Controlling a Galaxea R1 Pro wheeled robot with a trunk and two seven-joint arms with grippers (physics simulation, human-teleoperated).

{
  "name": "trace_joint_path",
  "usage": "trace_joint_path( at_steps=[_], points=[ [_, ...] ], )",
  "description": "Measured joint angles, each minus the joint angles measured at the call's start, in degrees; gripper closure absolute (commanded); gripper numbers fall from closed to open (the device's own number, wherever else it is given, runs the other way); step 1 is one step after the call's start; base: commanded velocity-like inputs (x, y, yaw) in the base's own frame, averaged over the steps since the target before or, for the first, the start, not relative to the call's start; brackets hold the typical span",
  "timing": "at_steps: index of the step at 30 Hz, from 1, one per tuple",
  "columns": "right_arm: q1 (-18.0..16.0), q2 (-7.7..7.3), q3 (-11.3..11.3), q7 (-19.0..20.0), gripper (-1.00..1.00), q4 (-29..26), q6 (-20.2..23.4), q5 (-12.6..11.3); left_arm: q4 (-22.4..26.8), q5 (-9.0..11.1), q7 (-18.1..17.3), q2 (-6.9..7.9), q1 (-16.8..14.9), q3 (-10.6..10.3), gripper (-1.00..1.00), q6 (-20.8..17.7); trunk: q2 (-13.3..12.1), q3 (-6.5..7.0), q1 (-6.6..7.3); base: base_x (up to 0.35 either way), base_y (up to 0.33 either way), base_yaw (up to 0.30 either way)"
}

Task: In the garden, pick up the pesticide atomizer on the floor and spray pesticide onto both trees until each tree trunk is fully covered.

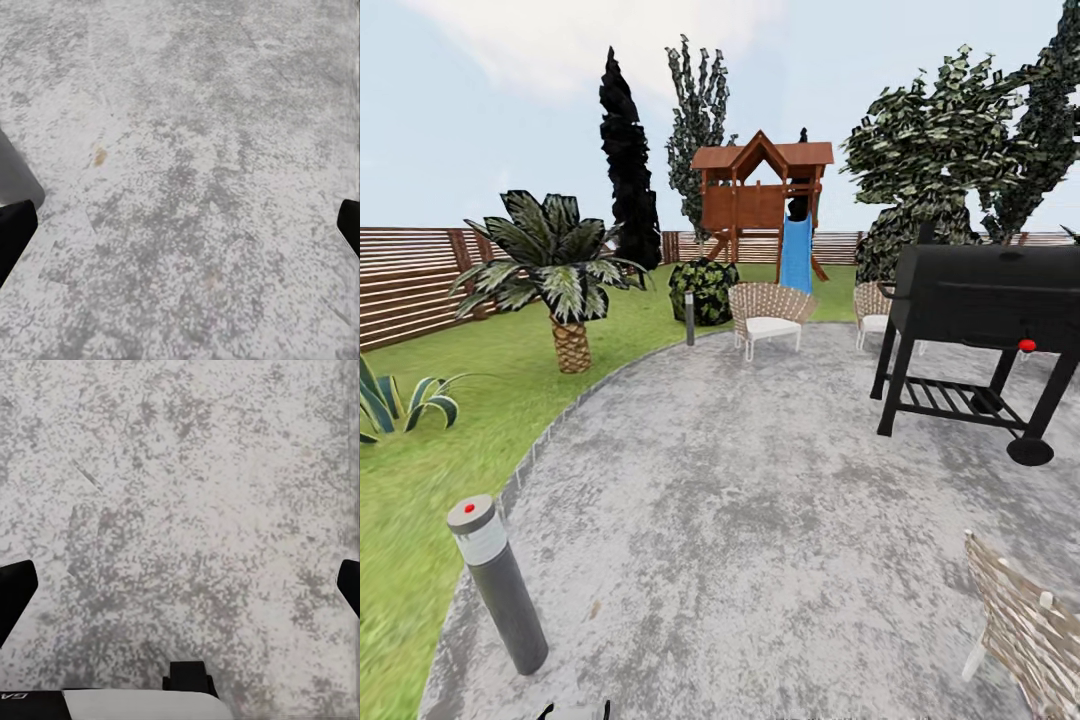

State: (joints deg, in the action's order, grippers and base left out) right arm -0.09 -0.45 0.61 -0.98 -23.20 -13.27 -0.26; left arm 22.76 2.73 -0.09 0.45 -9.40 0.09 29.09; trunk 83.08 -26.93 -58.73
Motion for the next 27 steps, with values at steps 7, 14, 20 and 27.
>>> trace_joint_path(
  at_steps=[7, 14, 20, 27],
  points=[
    [0.0, 0.01, 0.0, 0.0, -1.0, 0.0, 0.0, 0.0, 0.0, 0.0, 0.0, -0.01, 0.0, 0.0, -1.0, 0.0, 0.0, 0.0, 0.0, 0.0, 0.0, -0.275],
    [0.0, 0.0, 0.0, 0.0, -1.0, 0.0, 0.0, 0.0, 0.0, 0.0, 0.0, -0.01, 0.0, 0.0, -1.0, 0.0, 0.0, 0.0, 0.0, 0.0, 0.0, -0.275],
    [0.0, 0.01, 0.0, 0.0, -1.0, 0.0, 0.0, 0.0, 0.0, 0.0, 0.0, 0.01, 0.0, 0.0, -1.0, 0.0, 0.0, 0.0, 0.0, 0.02, 0.024, -0.272],
    [0.0, -0.01, 0.0, -0.1, -1.0, -0.1, 0.0, 0.0, 0.0, 0.0, 0.0, 0.02, 0.0, 0.0, -1.0, 0.0, 0.0, 0.0, 0.0, 0.187, 0.168, -0.128]
  ],
)
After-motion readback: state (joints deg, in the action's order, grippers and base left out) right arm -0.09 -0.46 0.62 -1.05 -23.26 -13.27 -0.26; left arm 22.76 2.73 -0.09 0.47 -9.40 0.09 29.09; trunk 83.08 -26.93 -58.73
